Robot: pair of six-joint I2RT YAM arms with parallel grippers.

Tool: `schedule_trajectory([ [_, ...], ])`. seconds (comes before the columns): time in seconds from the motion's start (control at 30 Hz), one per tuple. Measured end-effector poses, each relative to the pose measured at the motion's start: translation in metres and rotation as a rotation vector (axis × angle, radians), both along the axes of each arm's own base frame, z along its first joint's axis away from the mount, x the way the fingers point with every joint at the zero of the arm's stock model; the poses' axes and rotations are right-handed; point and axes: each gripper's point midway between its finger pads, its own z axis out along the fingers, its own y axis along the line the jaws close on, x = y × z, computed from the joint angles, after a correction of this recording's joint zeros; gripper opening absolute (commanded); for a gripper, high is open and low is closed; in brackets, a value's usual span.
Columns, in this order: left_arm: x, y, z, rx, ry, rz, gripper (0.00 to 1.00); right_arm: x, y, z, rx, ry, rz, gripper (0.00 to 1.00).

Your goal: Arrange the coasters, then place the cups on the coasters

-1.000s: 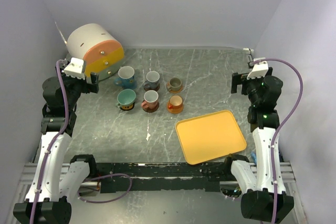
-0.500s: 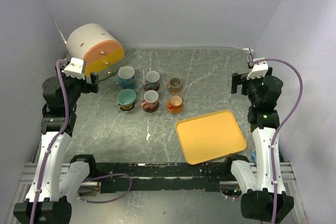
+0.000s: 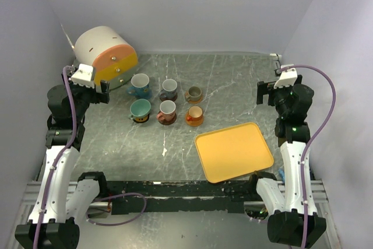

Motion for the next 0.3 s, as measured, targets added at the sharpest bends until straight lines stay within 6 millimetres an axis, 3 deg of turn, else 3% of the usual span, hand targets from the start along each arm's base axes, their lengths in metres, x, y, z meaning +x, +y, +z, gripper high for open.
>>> schedule_trajectory([
  [0.3,0.0,0.0001,0.0,0.005,-0.001,-0.001,0.99,0.0,-0.0001,-0.0027,0.002,0.01,0.0,1.0],
])
